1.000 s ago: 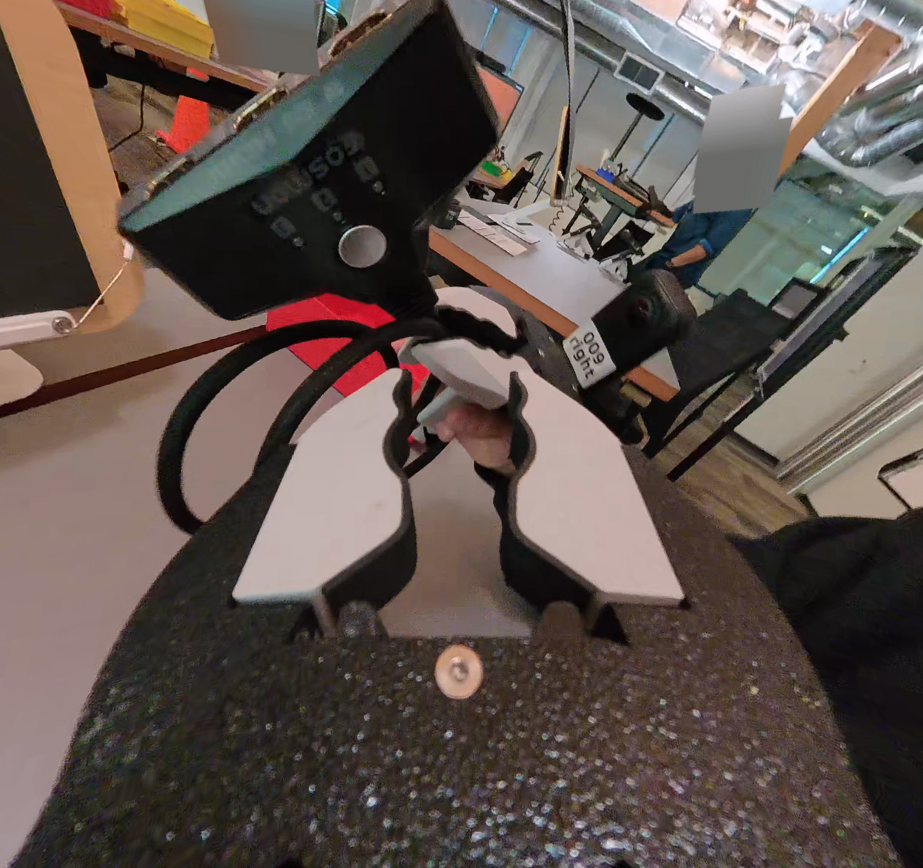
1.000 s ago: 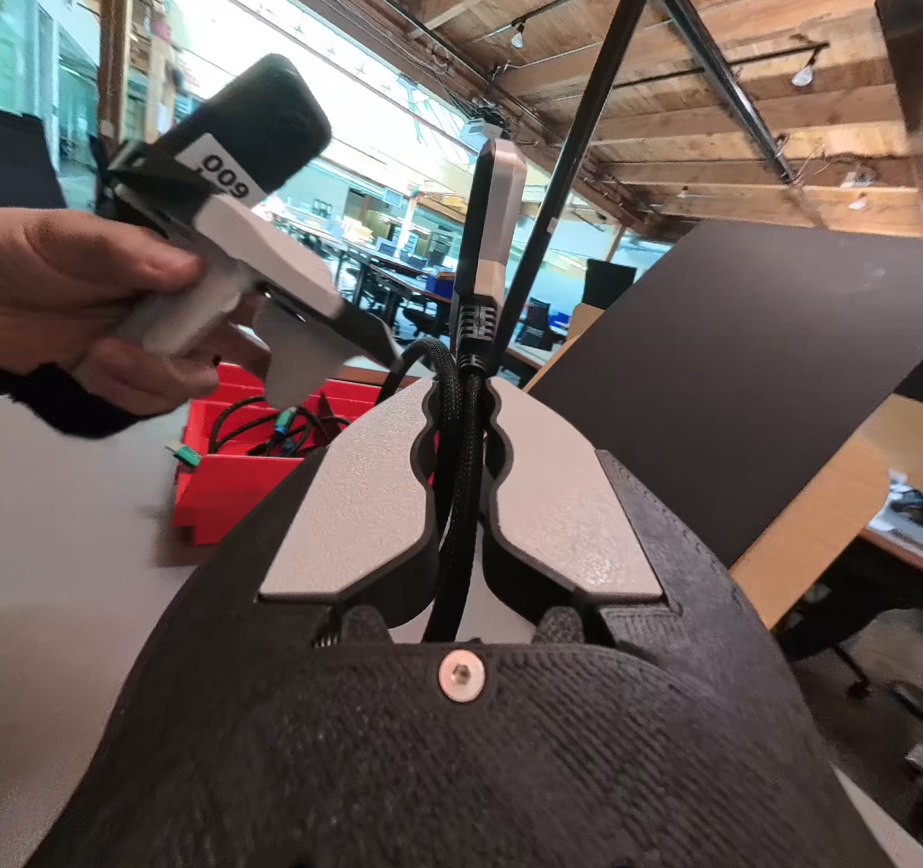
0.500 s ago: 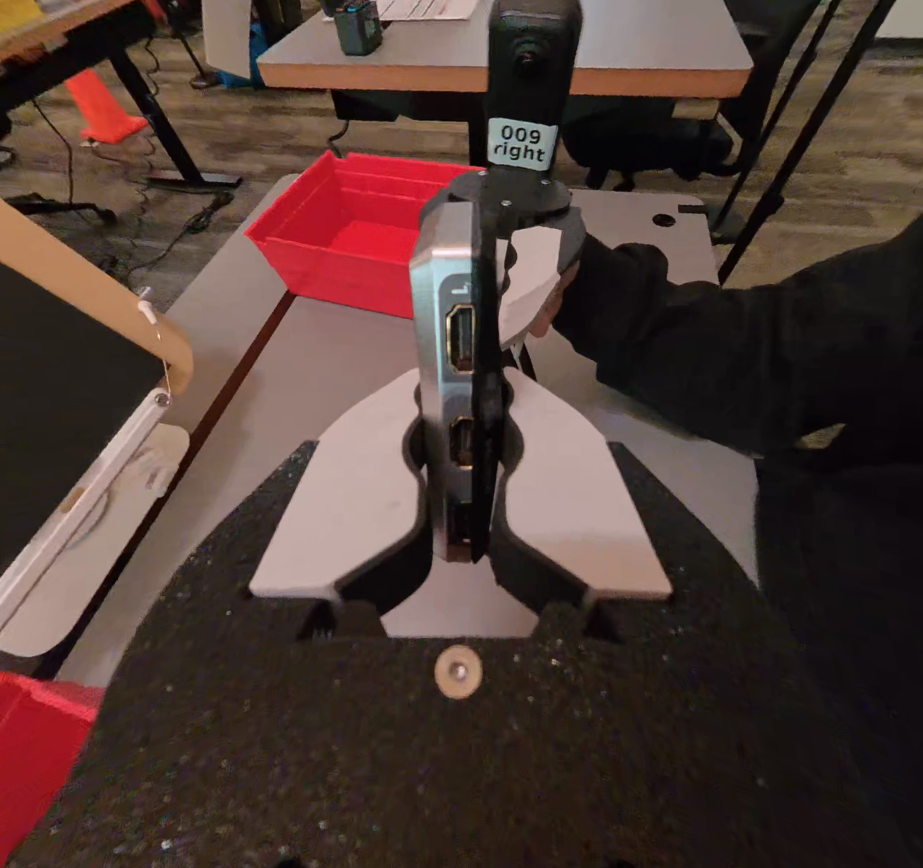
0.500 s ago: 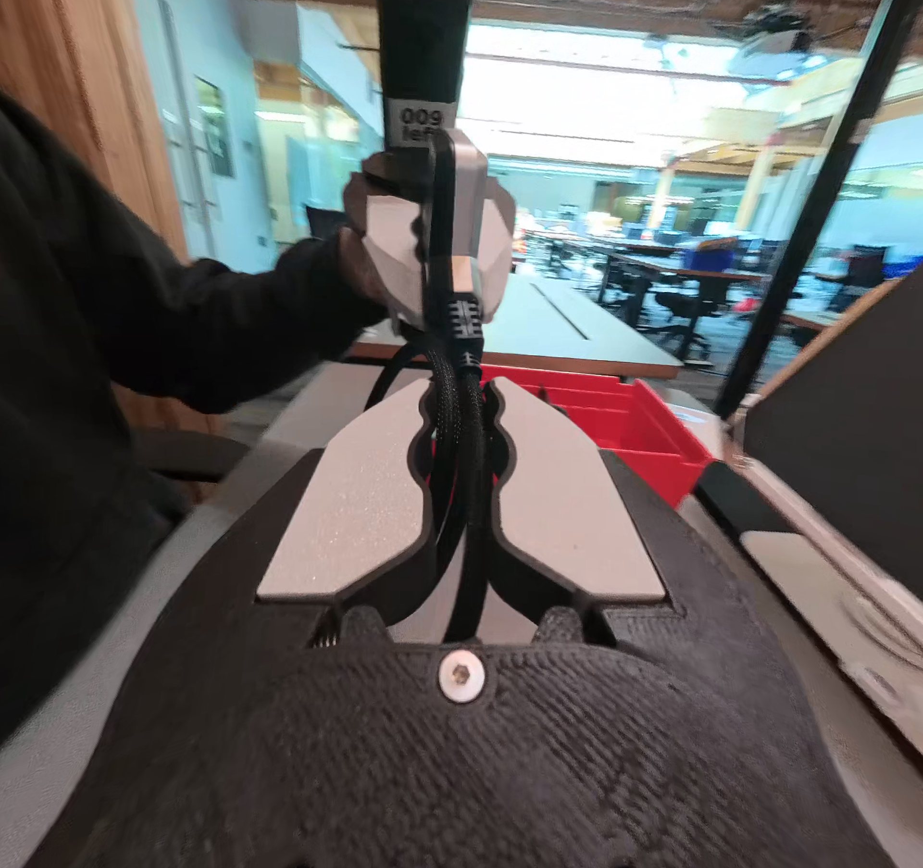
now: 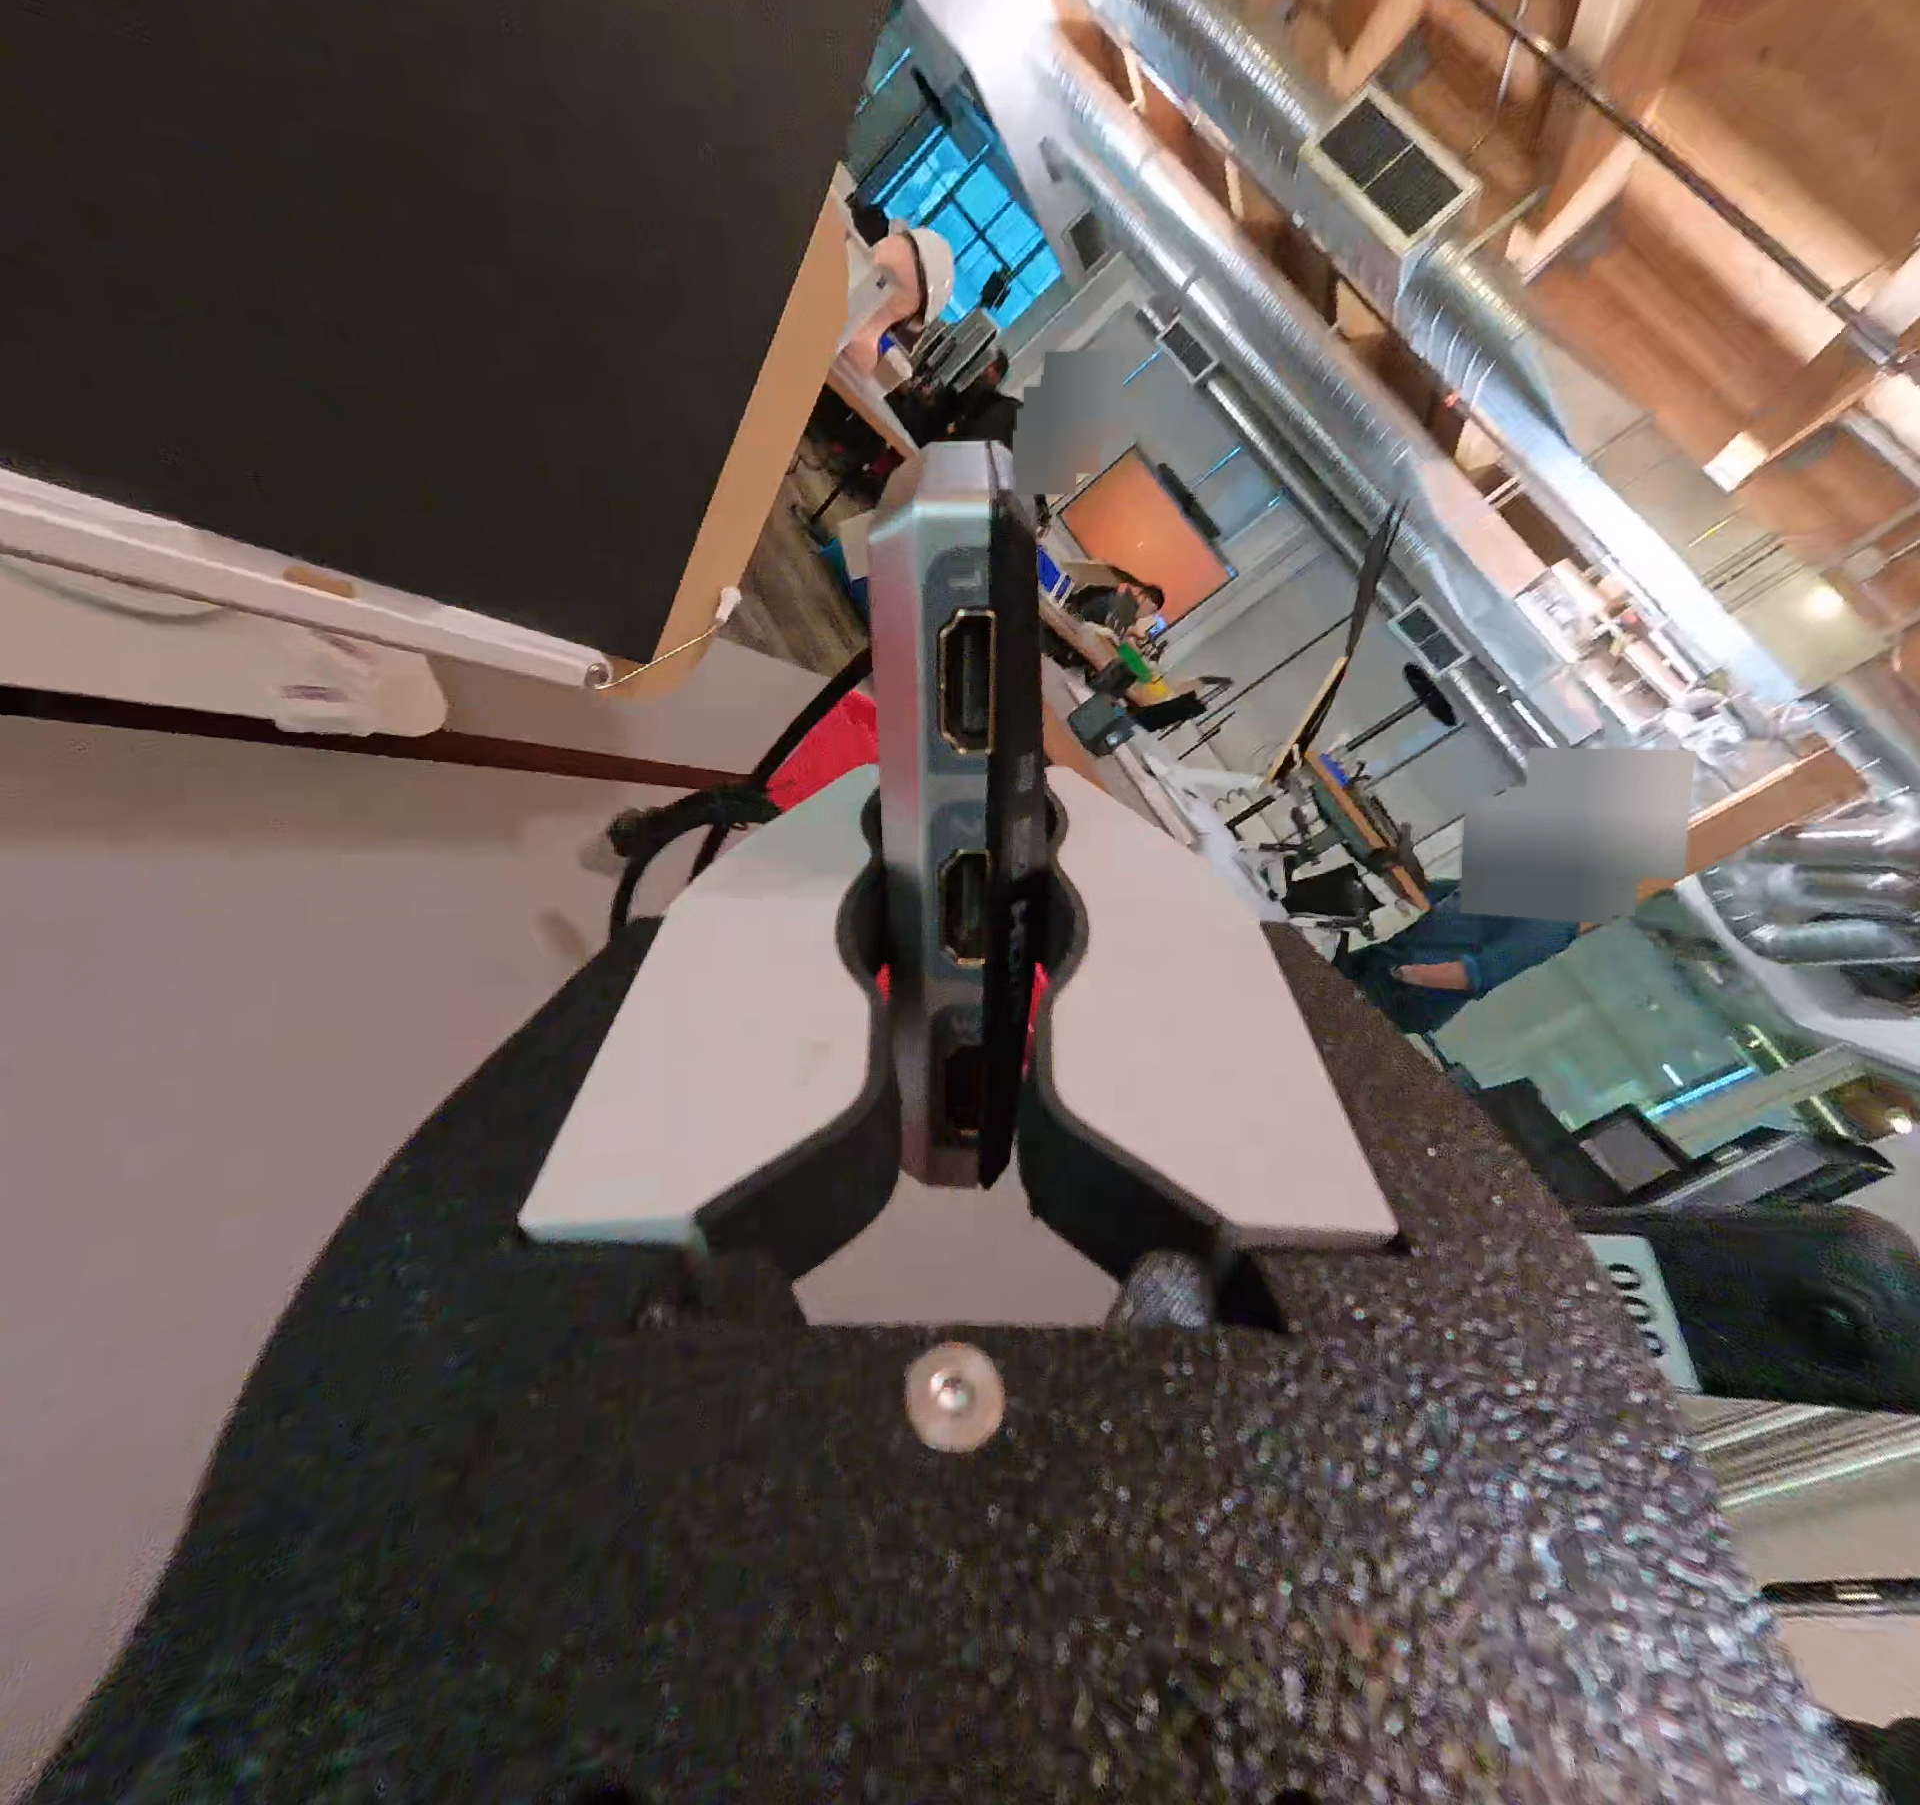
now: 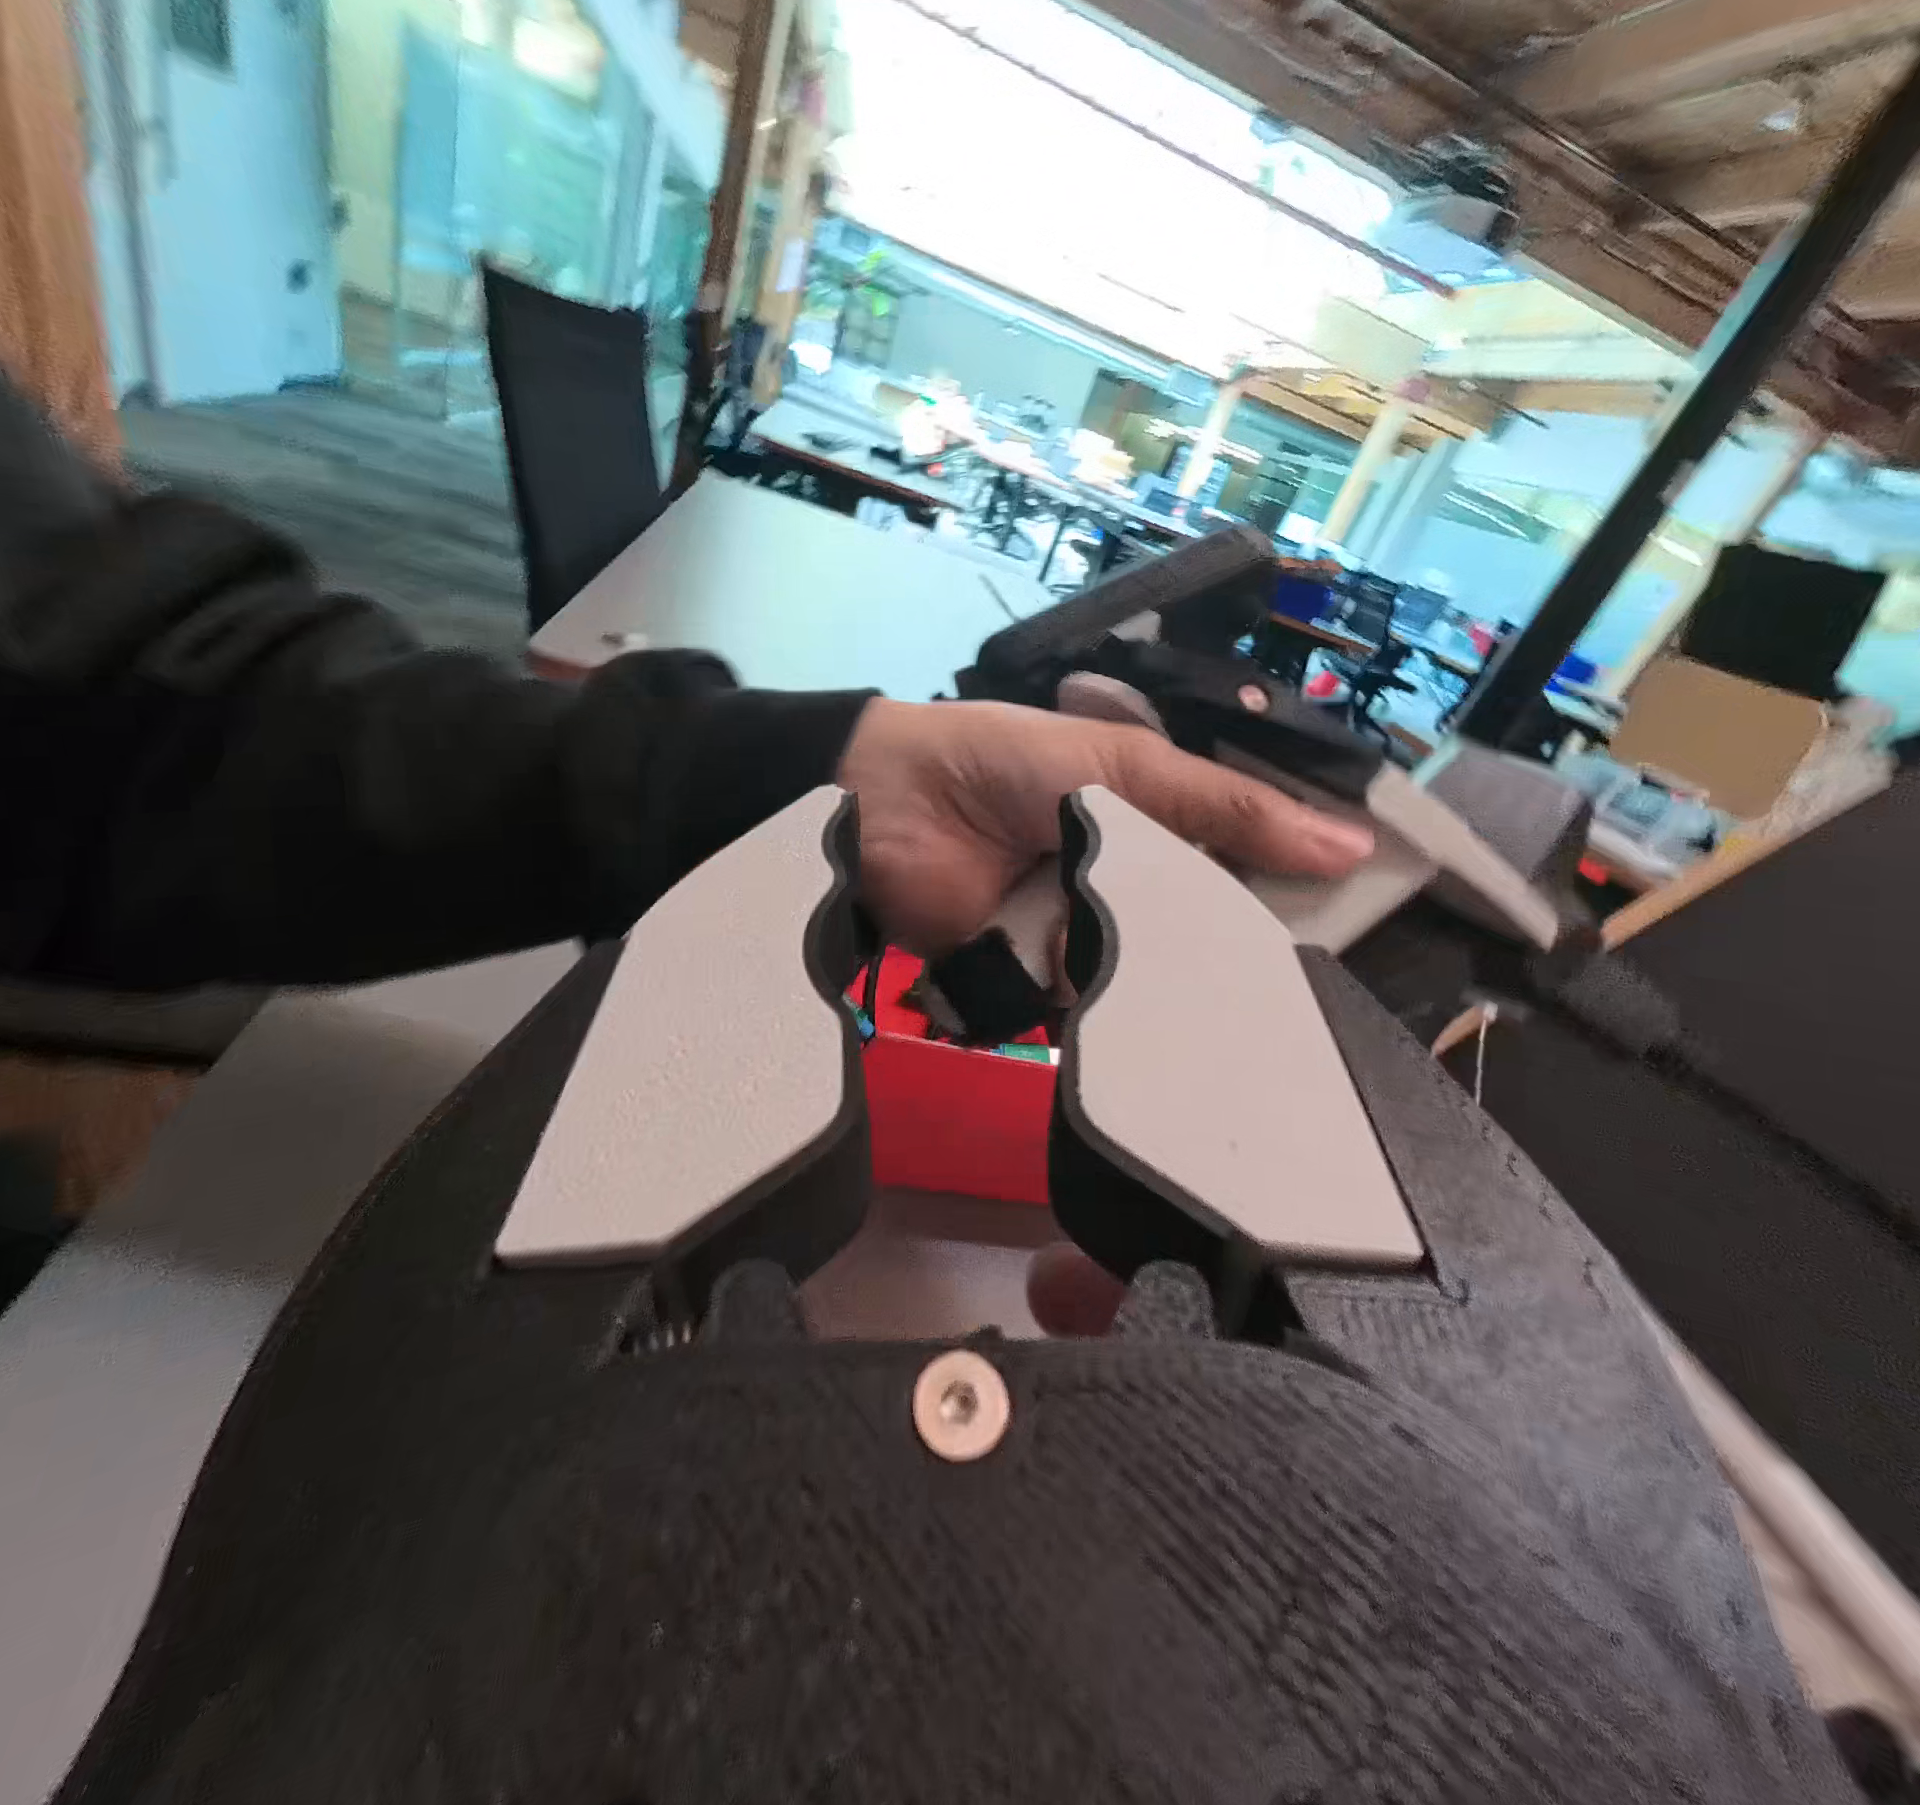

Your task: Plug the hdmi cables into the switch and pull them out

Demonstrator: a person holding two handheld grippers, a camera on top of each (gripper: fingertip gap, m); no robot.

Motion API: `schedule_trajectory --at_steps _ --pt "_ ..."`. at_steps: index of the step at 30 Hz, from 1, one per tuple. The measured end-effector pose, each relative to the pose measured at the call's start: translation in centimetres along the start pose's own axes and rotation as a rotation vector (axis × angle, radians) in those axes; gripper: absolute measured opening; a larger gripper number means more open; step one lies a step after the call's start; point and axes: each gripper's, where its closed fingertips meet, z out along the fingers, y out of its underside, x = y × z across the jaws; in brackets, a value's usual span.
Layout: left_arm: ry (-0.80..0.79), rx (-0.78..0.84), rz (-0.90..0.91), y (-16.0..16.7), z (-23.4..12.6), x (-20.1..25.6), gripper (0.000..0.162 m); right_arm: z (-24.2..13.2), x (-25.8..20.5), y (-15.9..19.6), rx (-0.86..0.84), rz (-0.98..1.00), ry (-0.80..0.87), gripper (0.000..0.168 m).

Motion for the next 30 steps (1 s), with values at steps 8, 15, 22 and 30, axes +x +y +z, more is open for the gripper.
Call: schedule_trajectory --at_steps 8,15,22,30 --pt "0.254 -0.018 -0.184 0.0 -1.4 5.3 0.022 -1.8 7.1 4.6 0.113 0.159 0.239 0.030" --pt "0.441 -0.219 -0.250 4.7 -0.7 10.0 0.022 -2.2 7.3 5.4 0.054 -0.071 0.272 0.043" --pt "0.433 -0.511 -0.220 9.2 -1.3 9.8 0.023 -6.6 8.5 2.3 0.134 -0.219 0.301 0.053" --pt "0.526 -0.745 -0.230 12.7 -2.3 10.4 0.022 -5.7 4.1 4.5 0.027 -0.309 0.009 0.050"
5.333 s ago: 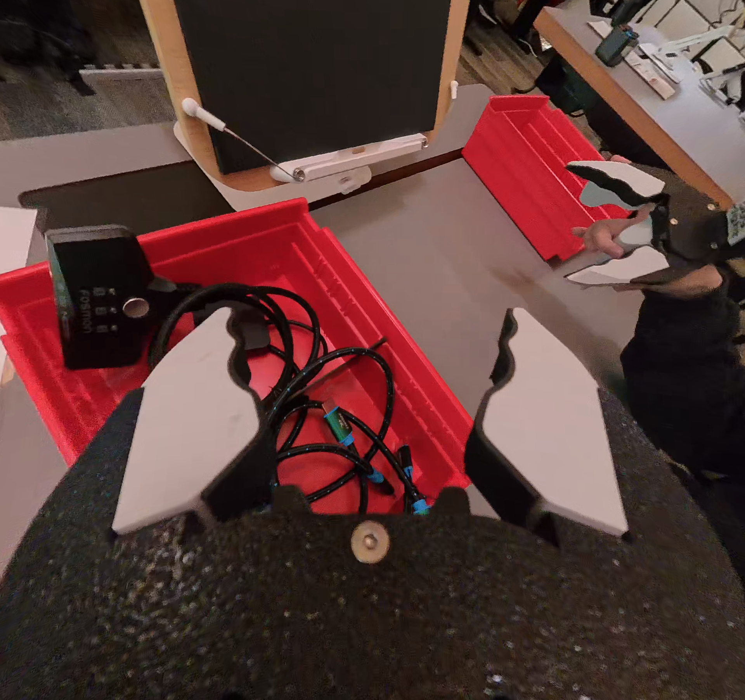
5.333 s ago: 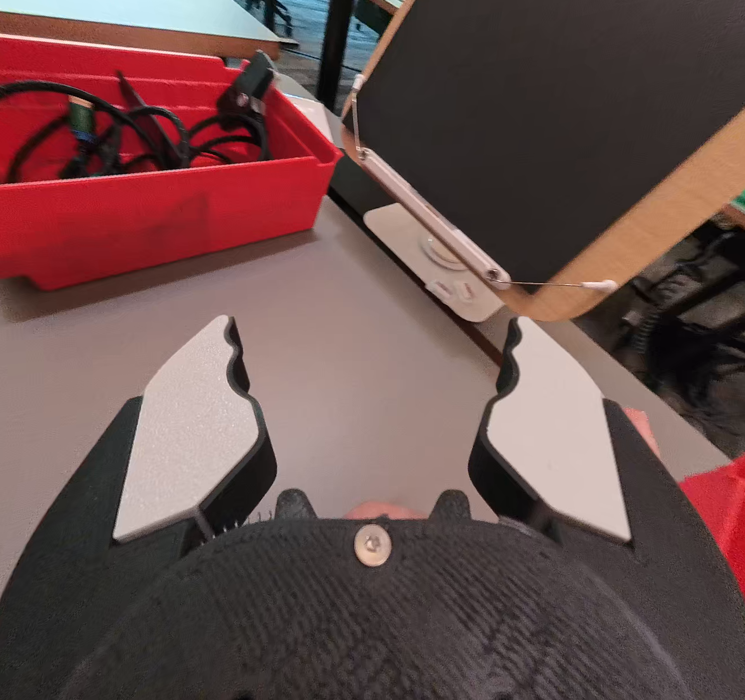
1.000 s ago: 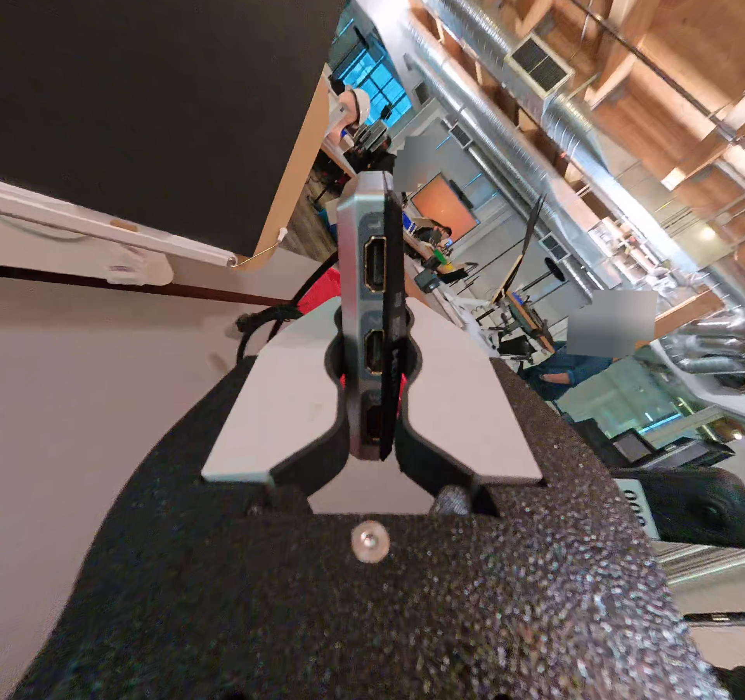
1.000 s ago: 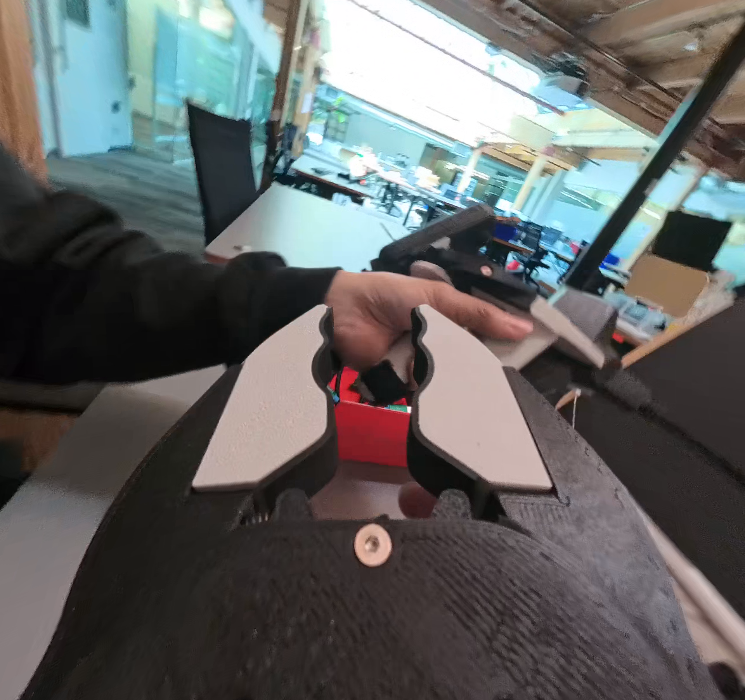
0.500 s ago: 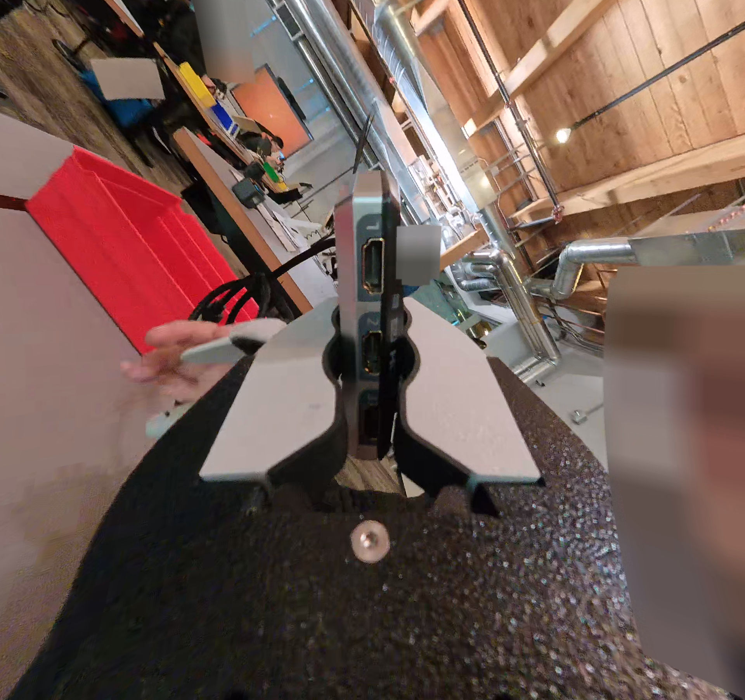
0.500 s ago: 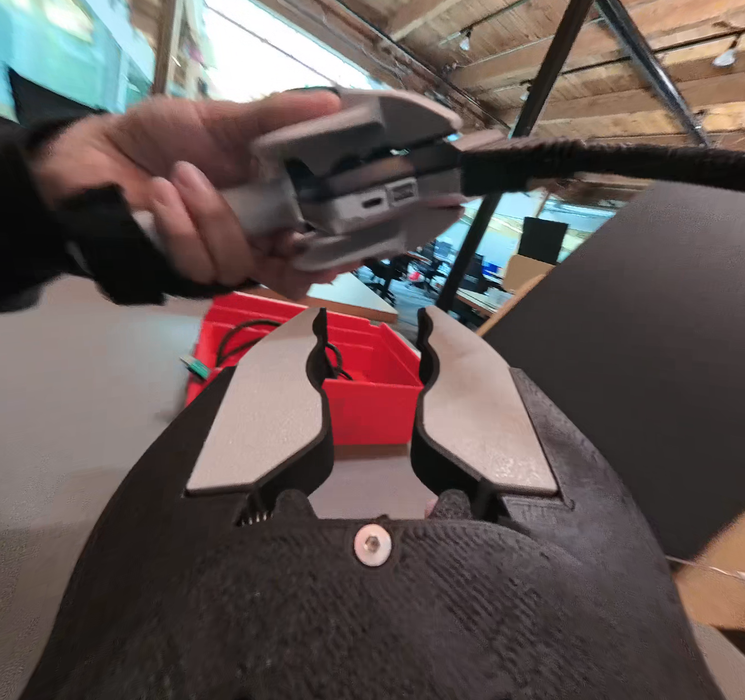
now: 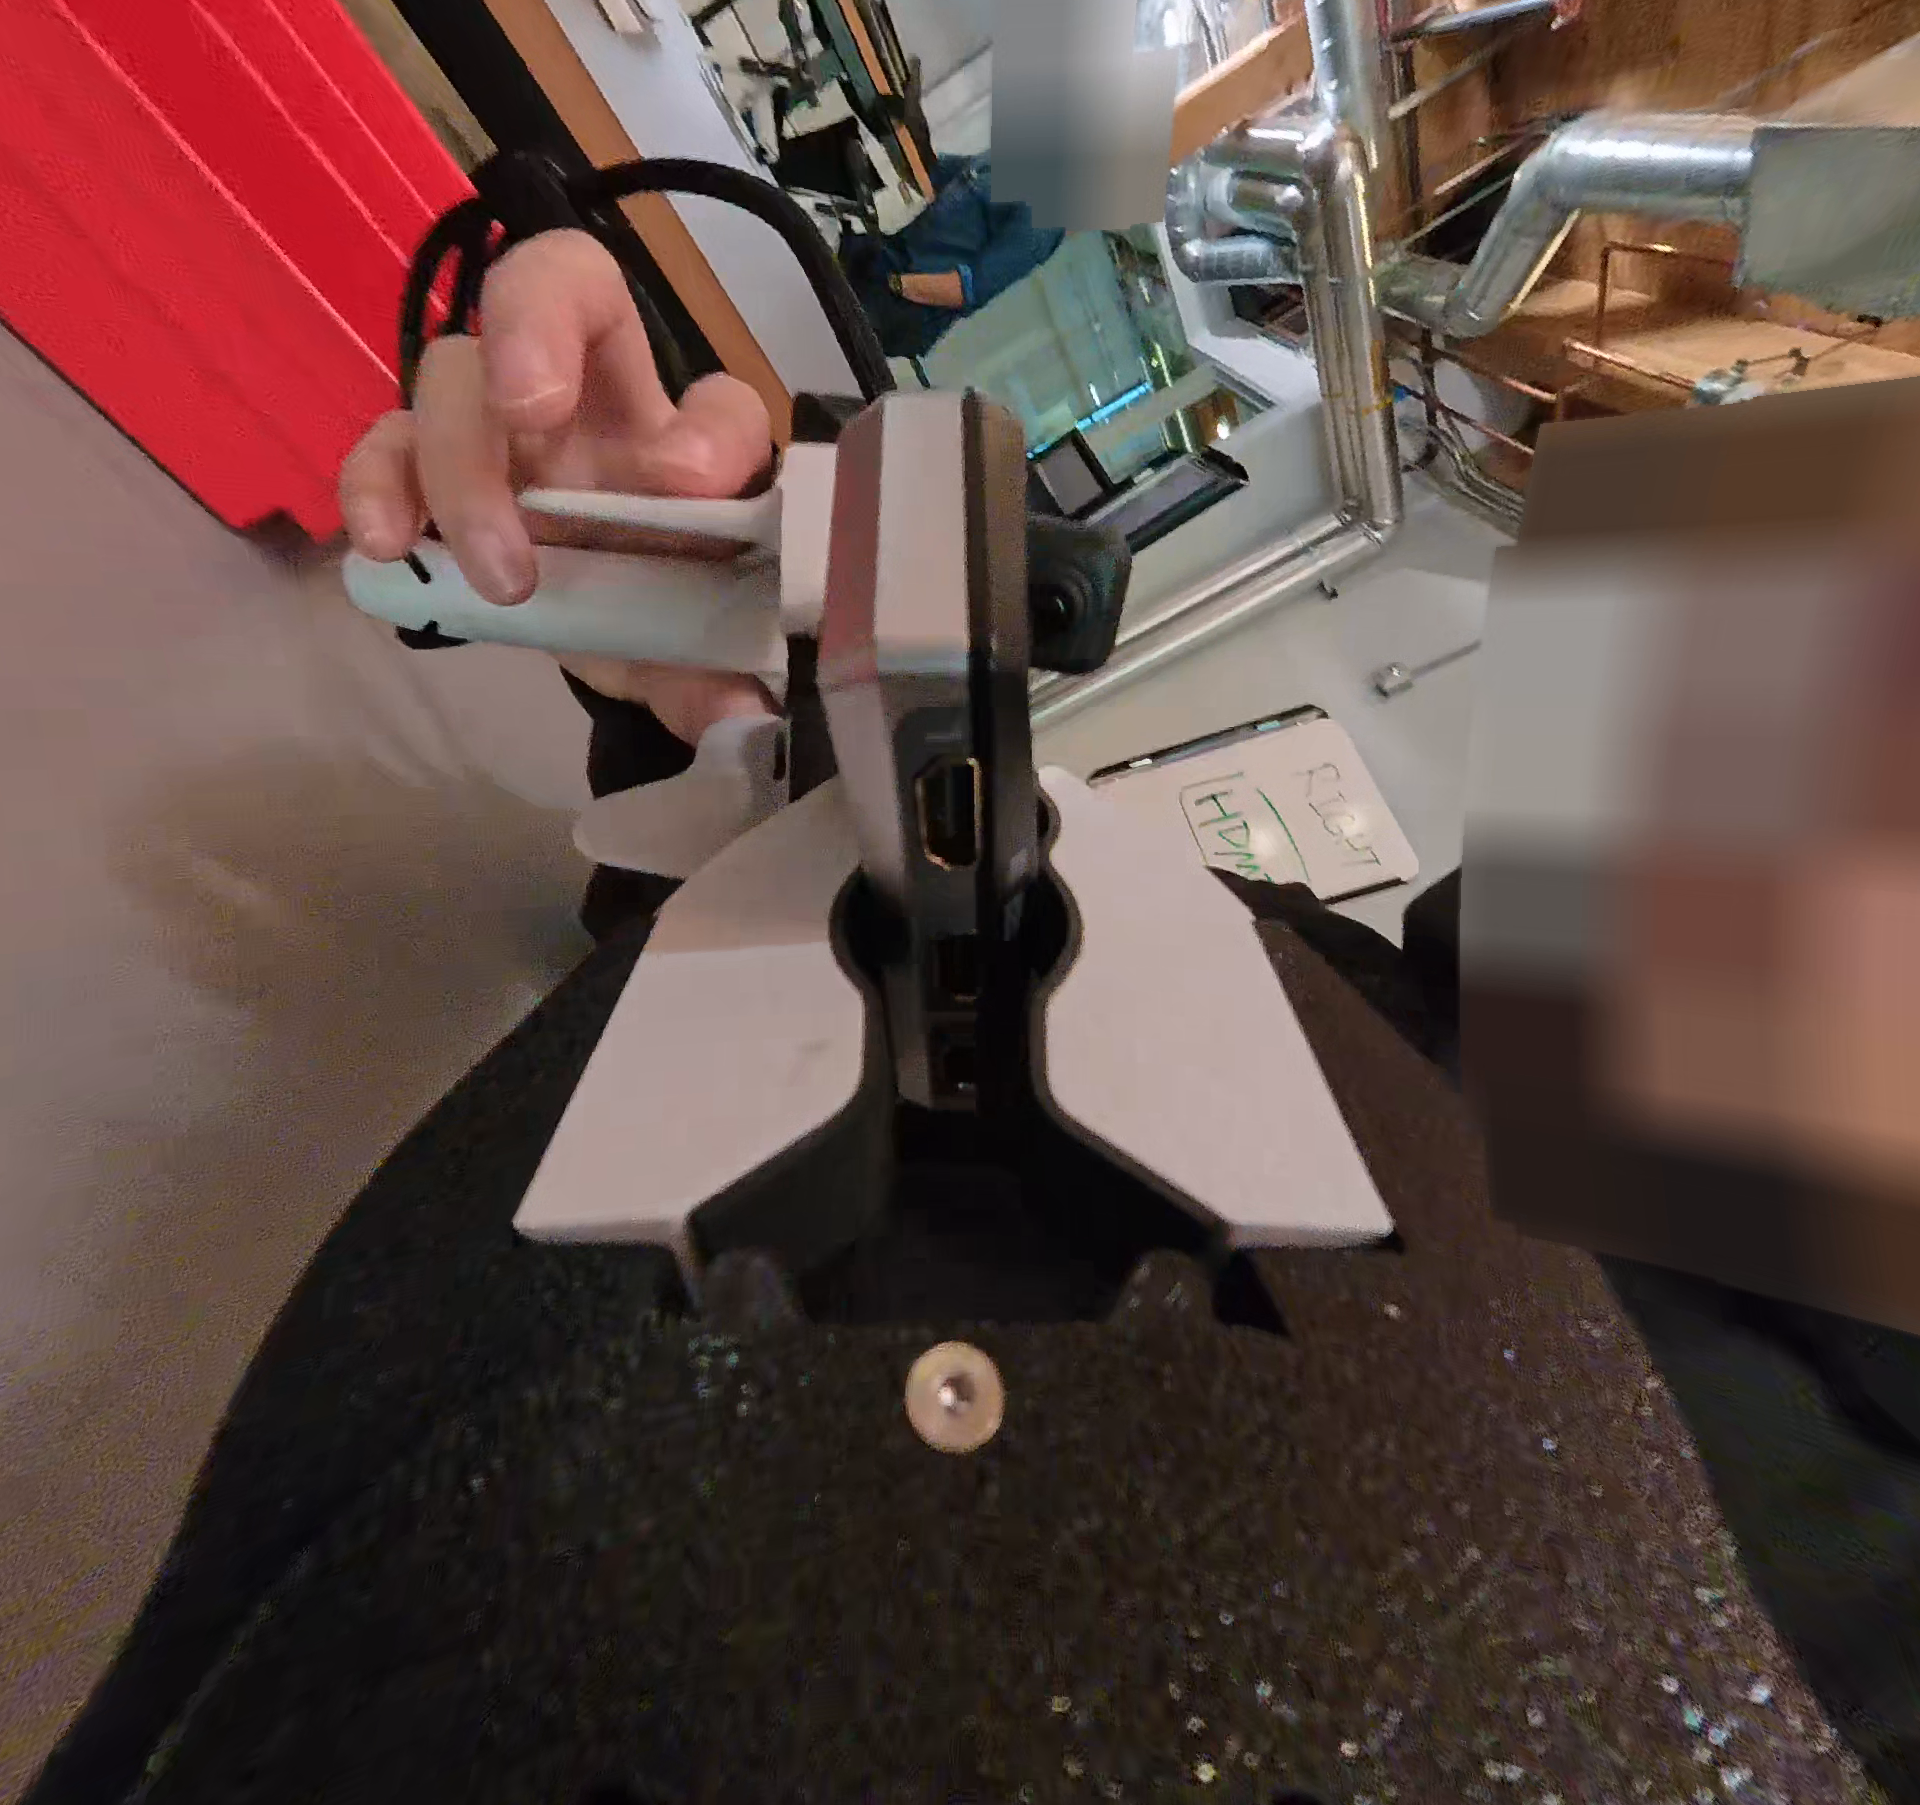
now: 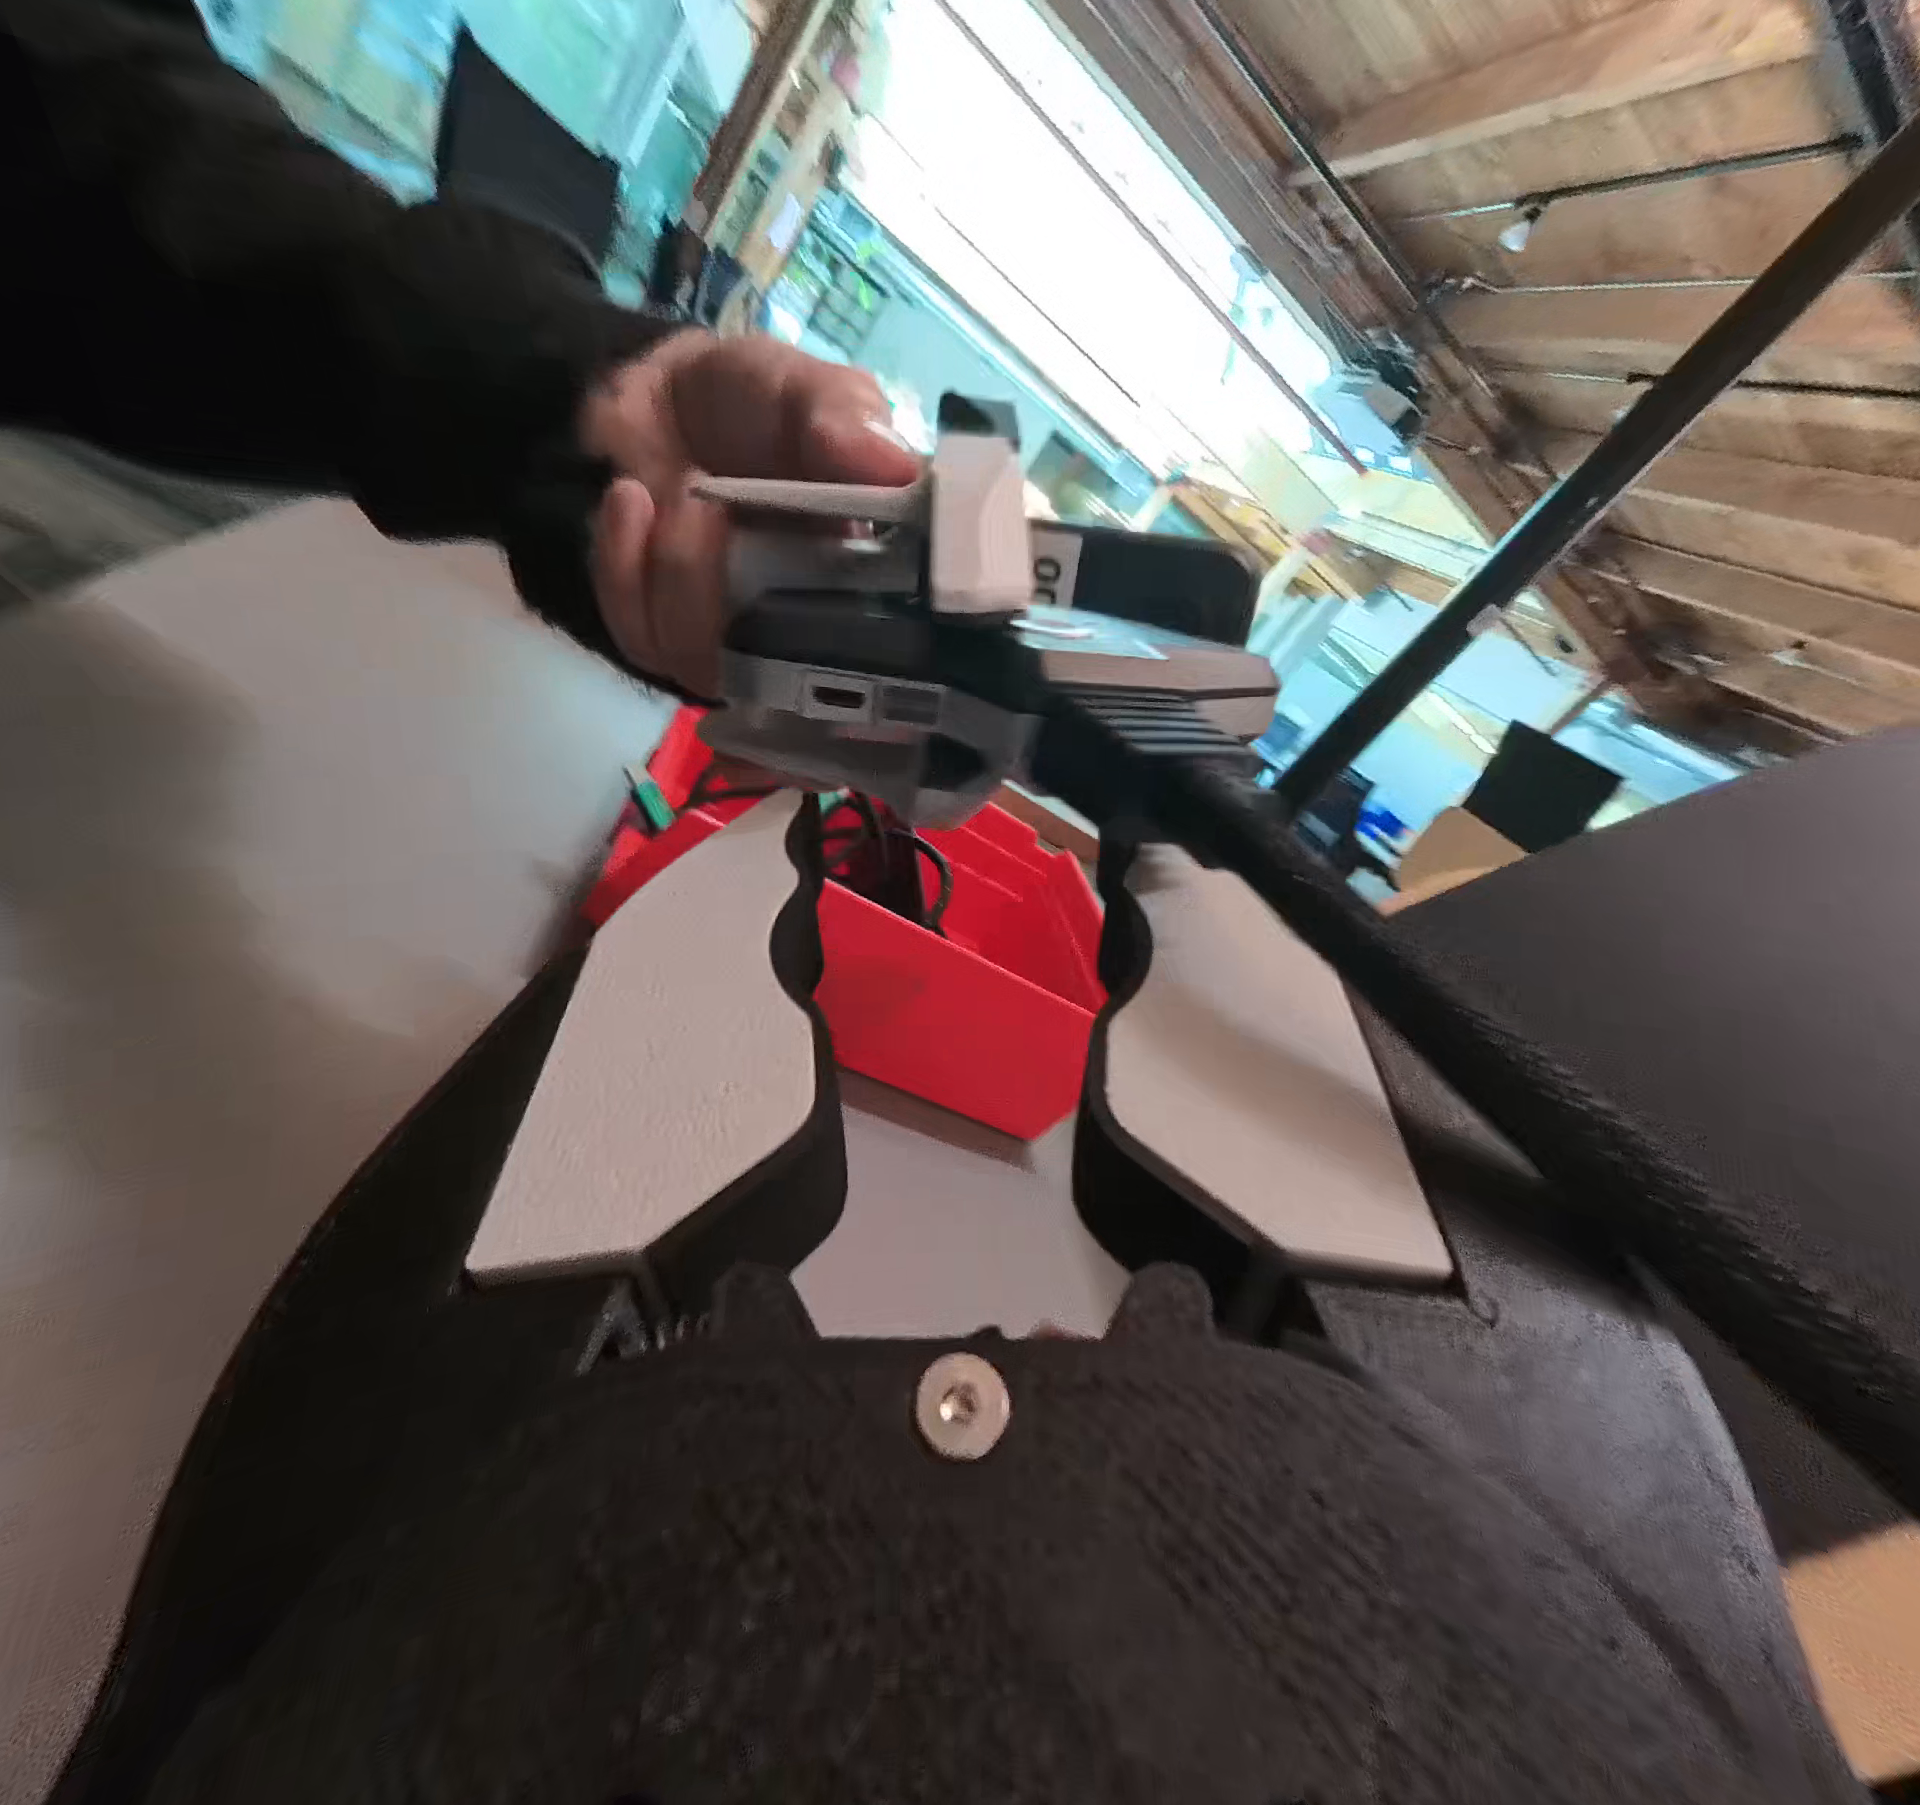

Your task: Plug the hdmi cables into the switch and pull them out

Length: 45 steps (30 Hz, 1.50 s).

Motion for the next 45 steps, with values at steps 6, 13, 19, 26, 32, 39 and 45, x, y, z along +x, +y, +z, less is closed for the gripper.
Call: schedule_trajectory --at_steps 6,13,19,26,32,39,45 --pt "0.039 -0.077 -0.008 1.5 -0.3 -0.2 0.022 -0.3 0.3 -0.8 0.102 0.092 -0.005 0.055" --pt "0.075 -0.144 0.011 1.6 -0.8 0.4 0.022 -0.6 0.4 -1.9 0.081 0.049 -0.001 0.054" --pt "0.102 -0.157 0.013 1.8 -0.5 0.8 0.022 -1.5 0.9 -3.5 0.214 0.111 0.006 0.042" --pt "0.103 -0.088 0.045 1.1 -1.2 0.8 0.024 -1.3 0.7 -3.6 0.191 0.092 -0.021 0.031" --pt "0.120 0.164 0.041 -2.2 -3.7 1.3 0.029 -1.7 1.1 -3.8 0.178 0.124 -0.010 0.030" --pt "0.106 0.294 0.052 -2.6 -4.8 0.6 0.022 -0.5 1.5 -3.2 0.142 0.170 0.024 0.031" --pt "0.215 0.383 -0.027 -2.8 -5.0 0.1 0.021 0.0 1.1 -2.4 0.066 0.160 0.017 0.031"
